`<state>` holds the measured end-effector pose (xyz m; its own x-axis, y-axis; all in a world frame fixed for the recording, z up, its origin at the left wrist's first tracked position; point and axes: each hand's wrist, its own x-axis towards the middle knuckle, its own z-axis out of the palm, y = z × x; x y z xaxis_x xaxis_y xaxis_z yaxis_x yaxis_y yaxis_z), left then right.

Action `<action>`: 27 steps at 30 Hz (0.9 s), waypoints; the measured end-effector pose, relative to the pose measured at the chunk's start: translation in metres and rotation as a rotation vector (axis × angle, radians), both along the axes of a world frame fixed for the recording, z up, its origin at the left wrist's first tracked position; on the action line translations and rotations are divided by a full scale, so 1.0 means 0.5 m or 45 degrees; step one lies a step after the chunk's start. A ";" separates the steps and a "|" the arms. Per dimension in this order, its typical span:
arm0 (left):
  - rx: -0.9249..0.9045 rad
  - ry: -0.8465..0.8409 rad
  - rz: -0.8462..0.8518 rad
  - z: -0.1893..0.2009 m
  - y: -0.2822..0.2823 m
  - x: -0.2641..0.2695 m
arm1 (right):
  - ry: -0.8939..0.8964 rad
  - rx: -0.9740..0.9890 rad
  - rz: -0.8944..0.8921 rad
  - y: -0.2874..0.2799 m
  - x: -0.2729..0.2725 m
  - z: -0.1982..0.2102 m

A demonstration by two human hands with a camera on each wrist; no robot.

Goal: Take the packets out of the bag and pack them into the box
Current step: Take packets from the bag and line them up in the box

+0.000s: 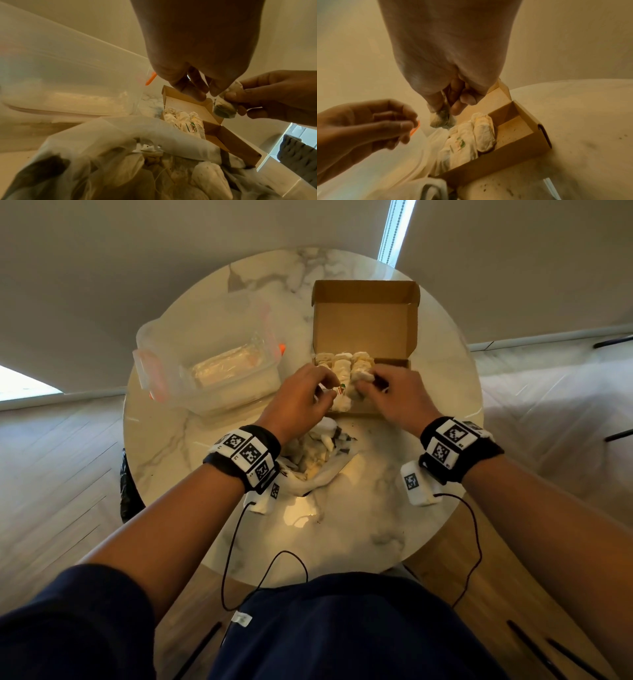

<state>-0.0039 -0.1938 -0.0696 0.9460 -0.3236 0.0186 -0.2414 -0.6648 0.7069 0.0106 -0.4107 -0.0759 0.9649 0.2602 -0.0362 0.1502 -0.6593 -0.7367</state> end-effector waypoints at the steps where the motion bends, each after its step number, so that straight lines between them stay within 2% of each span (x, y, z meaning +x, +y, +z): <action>1: 0.046 0.046 -0.006 -0.009 -0.003 0.007 | -0.006 -0.031 -0.020 -0.011 0.013 -0.002; 5: 0.187 0.199 -0.051 -0.052 -0.009 0.022 | 0.053 -0.212 -0.037 -0.039 0.054 -0.032; 11: 0.268 0.319 -0.035 -0.093 -0.016 0.029 | 0.249 -0.266 0.117 -0.038 0.086 -0.095; 15: 0.279 0.326 -0.043 -0.107 -0.019 0.033 | 0.261 -0.232 0.004 -0.018 0.101 -0.120; 20: 0.260 0.284 -0.065 -0.118 -0.017 0.034 | 0.239 -0.062 -0.162 -0.006 0.105 -0.135; 27: 0.262 0.291 -0.051 -0.127 -0.015 0.032 | 0.236 -0.121 -0.040 -0.012 0.095 -0.155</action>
<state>0.0119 -0.2012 -0.1333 0.9046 -0.3357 -0.2626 -0.1208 -0.7928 0.5974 0.0579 -0.4165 -0.1532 0.9469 0.2173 -0.2370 -0.0039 -0.7292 -0.6843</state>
